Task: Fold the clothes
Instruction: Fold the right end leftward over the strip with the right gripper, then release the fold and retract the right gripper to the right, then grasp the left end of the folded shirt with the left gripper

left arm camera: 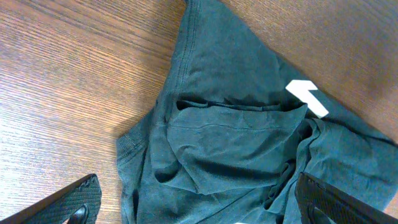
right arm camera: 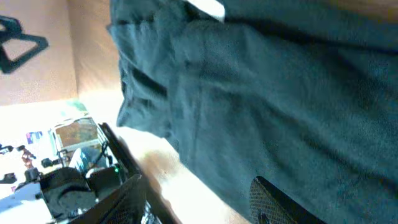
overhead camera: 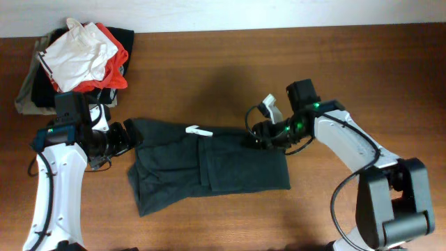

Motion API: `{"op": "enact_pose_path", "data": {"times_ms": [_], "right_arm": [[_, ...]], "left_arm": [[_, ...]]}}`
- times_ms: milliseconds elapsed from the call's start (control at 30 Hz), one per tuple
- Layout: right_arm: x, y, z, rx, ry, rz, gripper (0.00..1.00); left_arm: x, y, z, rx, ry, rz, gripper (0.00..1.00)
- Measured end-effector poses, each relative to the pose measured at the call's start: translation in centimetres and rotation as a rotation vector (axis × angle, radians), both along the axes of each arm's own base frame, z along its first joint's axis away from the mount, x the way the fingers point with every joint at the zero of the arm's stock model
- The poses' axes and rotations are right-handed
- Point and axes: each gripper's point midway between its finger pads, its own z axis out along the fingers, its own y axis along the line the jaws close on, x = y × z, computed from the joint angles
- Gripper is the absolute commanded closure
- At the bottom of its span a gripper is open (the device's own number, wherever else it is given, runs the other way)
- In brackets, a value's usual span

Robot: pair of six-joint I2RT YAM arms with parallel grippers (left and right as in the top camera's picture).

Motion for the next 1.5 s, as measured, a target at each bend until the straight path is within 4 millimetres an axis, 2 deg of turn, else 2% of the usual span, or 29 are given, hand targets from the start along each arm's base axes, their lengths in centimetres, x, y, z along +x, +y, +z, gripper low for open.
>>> {"op": "enact_pose_path", "data": {"times_ms": [100,267,300,333,367,433,567,600,633,700,733,767,800,867,933,967,1033,1167,1233,1300,1367,1500], "right_arm": [[-1.4,0.0,-2.9,0.025,0.017,0.005,0.35],[-5.0,-0.5,-6.5,0.025,0.144,-0.033,0.36],[-5.6,-0.6,-6.9,0.021,0.171,-0.043,0.47],[-6.0,-0.7,-7.2,0.017,0.191,-0.048,0.66],[-6.4,-0.9,-7.4,0.010,0.210,-0.057,0.79],[-6.3,-0.9,-7.5,0.007,0.215,-0.065,0.85],[-5.6,-1.2,-7.2,0.011,0.219,-0.091,0.85],[-4.7,-1.5,-6.7,0.017,0.202,-0.107,0.83],[-4.1,-1.7,-6.3,0.022,0.189,-0.118,0.75],[-2.2,-2.7,-4.3,0.038,0.126,-0.158,0.47],[-1.4,-3.2,-3.3,0.046,0.095,-0.180,0.20],[0.2,-4.3,-1.2,0.062,0.017,-0.212,0.01],[1.4,-5.3,0.5,0.073,-0.041,-0.246,0.01],[4.1,-8.8,5.0,0.084,-0.195,-0.343,0.01],[5.2,-11.5,6.3,0.080,-0.241,-0.419,0.01],[5.7,-13.9,6.4,0.068,-0.248,-0.484,0.01],[6.1,-17.4,6.1,0.042,-0.248,-0.580,0.01],[6.0,-24.6,5.6,-0.023,-0.249,-0.779,0.01],[5.6,-27.4,5.3,-0.058,-0.246,-0.859,0.02],[4.9,-30.6,4.7,-0.119,-0.237,-0.950,0.02],[4.1,-33.2,4.1,-0.179,-0.225,-1.024,0.01],[3.3,-35.2,3.5,-0.254,-0.208,-1.081,0.01]], "left_arm": [[0.0,0.0,0.0,0.000,0.000,0.000,0.01],[0.0,0.0,0.0,0.000,0.000,0.000,0.01],[0.0,0.0,0.0,0.000,0.000,0.000,0.01],[0.0,0.0,0.0,0.000,0.000,0.000,0.01],[0.0,0.0,0.0,0.000,0.000,0.000,0.01],[0.0,0.0,0.0,0.000,0.000,0.000,0.01],[0.0,0.0,0.0,0.000,0.000,0.000,0.01],[0.0,0.0,0.0,0.000,0.000,0.000,0.01],[0.0,0.0,0.0,0.000,0.000,-0.001,0.01],[0.0,0.0,0.0,0.006,-0.003,-0.018,0.01],[0.0,0.0,0.0,0.009,-0.005,-0.027,0.01],[0.0,0.0,0.0,0.015,-0.009,-0.044,0.01],[0.0,0.0,0.0,0.018,-0.010,-0.053,0.01],[-0.1,0.4,-0.1,0.049,-0.009,-0.067,0.01],[-0.1,0.9,-0.2,0.076,-0.006,-0.066,0.01],[0.0,1.1,-0.2,0.090,-0.007,-0.067,0.01],[0.0,1.4,-0.3,0.106,-0.007,-0.067,0.01],[0.3,2.4,-0.9,0.118,0.004,-0.051,0.01],[0.4,4.4,-2.3,0.113,0.043,0.006,0.01],[0.2,5.4,-3.4,0.105,0.077,0.035,0.01],[0.0,5.9,-4.7,0.093,0.119,0.049,0.01],[0.3,6.0,-4.9,0.103,0.108,0.018,0.01]]}}
